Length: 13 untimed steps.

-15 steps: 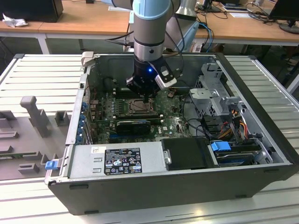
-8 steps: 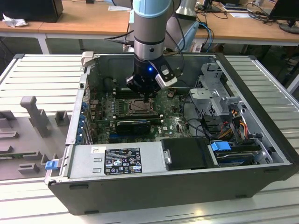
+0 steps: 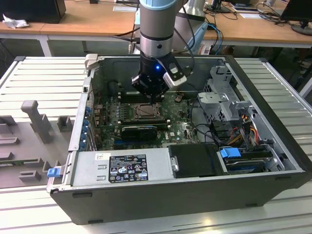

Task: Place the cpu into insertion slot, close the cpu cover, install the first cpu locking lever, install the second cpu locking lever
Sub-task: 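Install the second cpu locking lever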

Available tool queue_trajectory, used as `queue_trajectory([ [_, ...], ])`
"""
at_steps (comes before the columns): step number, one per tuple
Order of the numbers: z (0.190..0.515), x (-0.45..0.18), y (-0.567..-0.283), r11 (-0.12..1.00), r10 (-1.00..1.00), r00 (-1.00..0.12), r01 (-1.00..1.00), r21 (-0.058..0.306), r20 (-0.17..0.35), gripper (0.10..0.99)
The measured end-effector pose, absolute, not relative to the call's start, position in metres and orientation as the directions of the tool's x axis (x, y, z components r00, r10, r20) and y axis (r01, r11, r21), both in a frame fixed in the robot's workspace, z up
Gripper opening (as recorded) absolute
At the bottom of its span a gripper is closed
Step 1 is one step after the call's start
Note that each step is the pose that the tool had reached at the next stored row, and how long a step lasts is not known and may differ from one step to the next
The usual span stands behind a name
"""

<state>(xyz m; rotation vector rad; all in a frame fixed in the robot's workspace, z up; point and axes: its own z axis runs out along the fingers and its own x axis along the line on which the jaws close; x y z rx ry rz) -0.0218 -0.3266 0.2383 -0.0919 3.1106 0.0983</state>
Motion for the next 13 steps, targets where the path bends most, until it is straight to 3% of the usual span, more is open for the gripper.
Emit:
queue_trajectory([
  [13,0.238,-0.022,-0.348,0.996,-0.058,-0.998,-0.06,0.062,-0.03,0.106],
])
